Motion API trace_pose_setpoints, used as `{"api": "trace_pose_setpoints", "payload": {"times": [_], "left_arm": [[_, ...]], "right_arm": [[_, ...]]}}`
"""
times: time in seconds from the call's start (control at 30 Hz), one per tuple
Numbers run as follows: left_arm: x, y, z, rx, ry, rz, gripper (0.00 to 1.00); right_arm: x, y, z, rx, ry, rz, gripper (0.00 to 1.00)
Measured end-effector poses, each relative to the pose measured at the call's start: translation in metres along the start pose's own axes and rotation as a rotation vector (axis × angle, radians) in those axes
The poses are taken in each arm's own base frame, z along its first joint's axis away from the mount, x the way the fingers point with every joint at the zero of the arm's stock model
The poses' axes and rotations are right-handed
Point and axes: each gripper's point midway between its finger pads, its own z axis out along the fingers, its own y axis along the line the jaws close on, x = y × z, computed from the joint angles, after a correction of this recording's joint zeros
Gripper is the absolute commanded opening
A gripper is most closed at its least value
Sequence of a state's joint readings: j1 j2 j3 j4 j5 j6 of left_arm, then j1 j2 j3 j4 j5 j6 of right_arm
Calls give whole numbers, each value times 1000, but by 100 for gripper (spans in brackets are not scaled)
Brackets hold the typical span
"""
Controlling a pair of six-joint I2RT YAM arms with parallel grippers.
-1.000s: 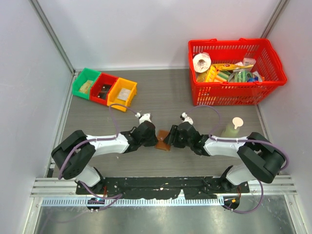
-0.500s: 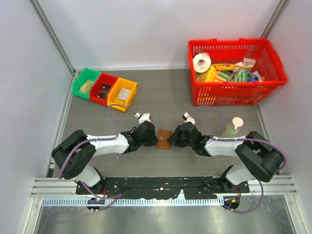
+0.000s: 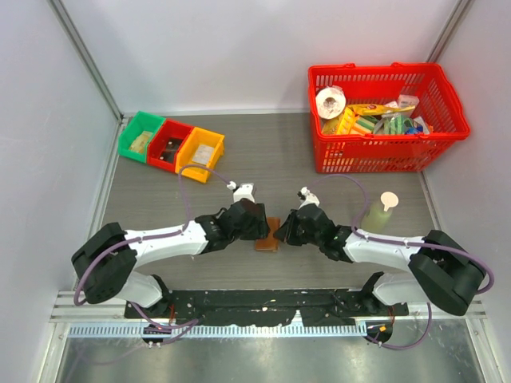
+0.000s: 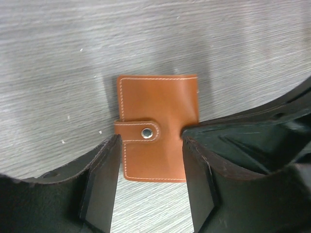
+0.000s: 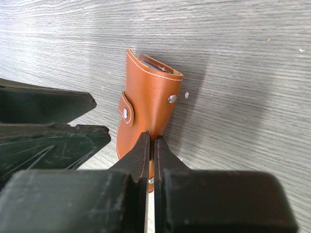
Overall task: Take the credit cards out of the card holder
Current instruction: Open the card holder at the center of the board.
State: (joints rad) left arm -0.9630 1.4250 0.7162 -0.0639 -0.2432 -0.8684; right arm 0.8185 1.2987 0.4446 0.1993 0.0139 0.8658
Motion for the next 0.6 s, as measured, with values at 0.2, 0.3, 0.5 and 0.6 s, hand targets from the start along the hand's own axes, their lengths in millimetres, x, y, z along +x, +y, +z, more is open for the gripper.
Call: {"api": "trace_pose_setpoints", "payload": {"times": [0.2, 0.3, 0.5, 0.6], "left_arm": [[-12, -19, -3, 23, -21, 25, 52], [-7, -18, 3, 8, -3, 37, 50], [11, -6, 17, -55, 59, 86, 47], [12, -6, 21, -70, 72, 97, 46]], "right_arm": [[3, -2, -3, 24, -7, -19, 1], [4, -2, -3, 31, -12, -27, 1], [6, -2, -3, 39, -20, -44, 1], [7, -1, -3, 42, -24, -55, 1]]}}
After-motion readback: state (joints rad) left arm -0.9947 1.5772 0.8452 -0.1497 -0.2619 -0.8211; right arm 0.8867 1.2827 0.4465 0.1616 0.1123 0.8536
